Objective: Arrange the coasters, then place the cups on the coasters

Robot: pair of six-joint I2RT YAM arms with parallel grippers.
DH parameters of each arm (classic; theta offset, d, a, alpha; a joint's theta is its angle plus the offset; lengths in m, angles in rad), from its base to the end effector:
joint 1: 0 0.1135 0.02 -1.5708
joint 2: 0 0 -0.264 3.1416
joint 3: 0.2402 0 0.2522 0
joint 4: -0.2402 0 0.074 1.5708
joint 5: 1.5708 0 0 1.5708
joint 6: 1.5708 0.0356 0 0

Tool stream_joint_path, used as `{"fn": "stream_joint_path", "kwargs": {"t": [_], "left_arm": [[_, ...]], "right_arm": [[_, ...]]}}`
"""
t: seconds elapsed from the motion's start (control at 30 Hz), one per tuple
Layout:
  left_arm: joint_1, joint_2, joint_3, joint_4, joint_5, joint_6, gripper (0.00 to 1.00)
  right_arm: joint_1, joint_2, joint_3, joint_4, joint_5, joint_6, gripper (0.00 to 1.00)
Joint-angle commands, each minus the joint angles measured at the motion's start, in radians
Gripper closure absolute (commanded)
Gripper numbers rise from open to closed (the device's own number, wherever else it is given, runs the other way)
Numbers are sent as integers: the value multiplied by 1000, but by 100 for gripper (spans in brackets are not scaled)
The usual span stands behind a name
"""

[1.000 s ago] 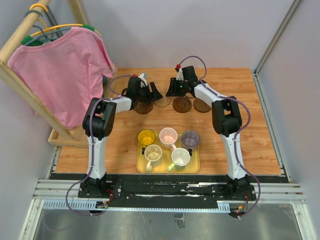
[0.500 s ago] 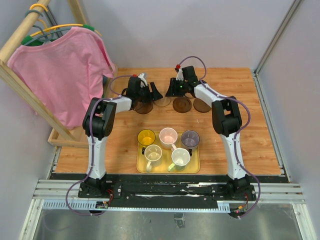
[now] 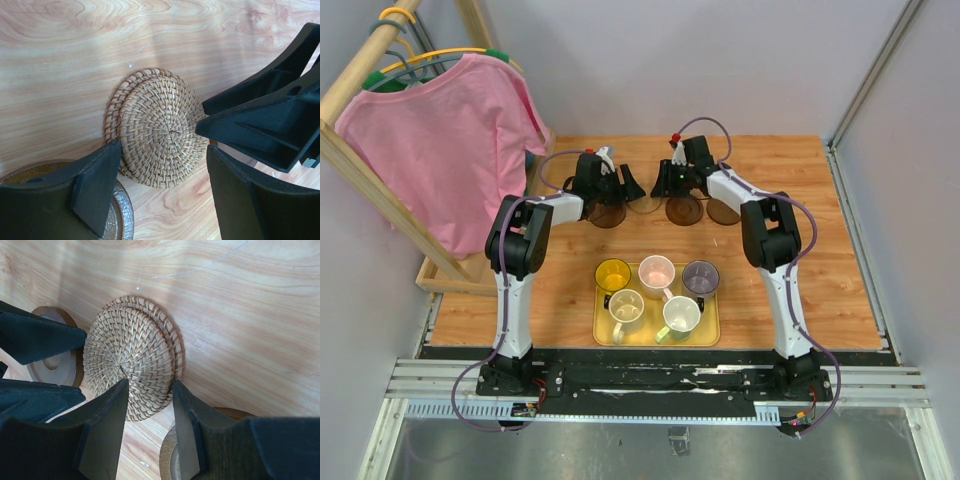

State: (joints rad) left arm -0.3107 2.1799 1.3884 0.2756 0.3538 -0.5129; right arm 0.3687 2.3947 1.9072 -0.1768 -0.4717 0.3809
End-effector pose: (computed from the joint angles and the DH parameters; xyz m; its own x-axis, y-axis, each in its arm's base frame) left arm 0.4526 -0.1583 0.1449 -0.6908 -0.2616 -0.6741 0.2694 0.7719 -0.5758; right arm 0.4993 0.2102 0.1659 -0.7773 0.0547 -0.6268 -0.3941 0.7343 0.5528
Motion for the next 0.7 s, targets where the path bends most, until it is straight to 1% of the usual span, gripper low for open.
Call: {"fn": "stream_joint_path", "kwargs": {"t": [0.0,0.33,0.67], "left_arm": [[-2,34,3,-21,-2,9,26],[-2,40,4,-20,-2,8,26],[-1,40,3,-22,-1,7,26]], "right_arm": [[23,26,2,10,-14,18,58],[23,12,-6,19,-21,16,61],[23,-9,-14,15,-7,2,58]]}}
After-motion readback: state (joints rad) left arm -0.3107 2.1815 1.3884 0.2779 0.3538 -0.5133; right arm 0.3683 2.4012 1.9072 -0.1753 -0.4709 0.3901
